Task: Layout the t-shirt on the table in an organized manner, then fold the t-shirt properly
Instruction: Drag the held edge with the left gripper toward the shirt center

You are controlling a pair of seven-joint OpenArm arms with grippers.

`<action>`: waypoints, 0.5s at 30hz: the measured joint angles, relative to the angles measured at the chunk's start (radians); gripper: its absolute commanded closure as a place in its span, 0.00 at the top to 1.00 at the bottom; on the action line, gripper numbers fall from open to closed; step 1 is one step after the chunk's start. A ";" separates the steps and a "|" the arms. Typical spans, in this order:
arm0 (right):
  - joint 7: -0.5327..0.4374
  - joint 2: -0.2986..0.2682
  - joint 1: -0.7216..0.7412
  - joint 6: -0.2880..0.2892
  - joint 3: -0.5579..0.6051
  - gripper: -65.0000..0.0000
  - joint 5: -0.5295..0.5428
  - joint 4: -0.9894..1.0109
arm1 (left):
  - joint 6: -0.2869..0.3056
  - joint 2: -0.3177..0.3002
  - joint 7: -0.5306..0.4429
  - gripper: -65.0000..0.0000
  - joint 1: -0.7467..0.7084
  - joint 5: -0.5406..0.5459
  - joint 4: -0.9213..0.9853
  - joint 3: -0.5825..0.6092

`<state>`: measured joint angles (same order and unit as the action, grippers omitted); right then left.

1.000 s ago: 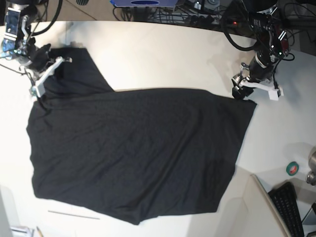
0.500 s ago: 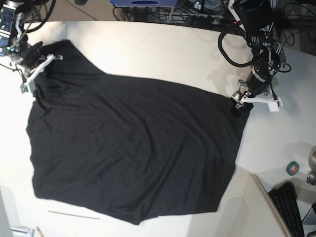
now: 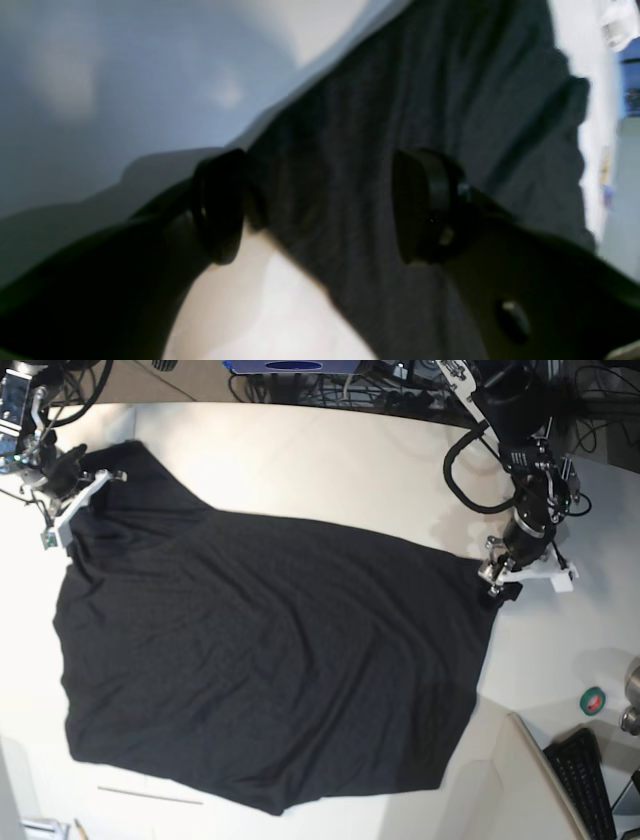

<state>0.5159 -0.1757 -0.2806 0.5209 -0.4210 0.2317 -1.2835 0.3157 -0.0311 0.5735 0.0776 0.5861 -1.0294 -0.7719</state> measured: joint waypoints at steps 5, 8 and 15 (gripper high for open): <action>0.000 0.000 0.000 0.000 0.000 0.00 0.000 0.000 | -0.004 0.000 0.010 0.35 0.024 -0.005 0.034 -0.005; 0.000 0.000 0.000 0.000 0.000 0.00 0.000 0.000 | -0.020 0.007 0.034 0.00 0.003 -0.016 0.005 -0.008; 0.007 0.003 0.000 0.000 0.000 0.00 -0.001 -0.004 | -0.032 -0.053 -0.032 0.00 -0.076 -0.113 -0.200 0.121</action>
<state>0.5228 -0.1722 -0.2802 0.5209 -0.4210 0.2306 -1.2873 0.2840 -0.0837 0.5411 0.0017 0.4732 -1.2297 -0.6506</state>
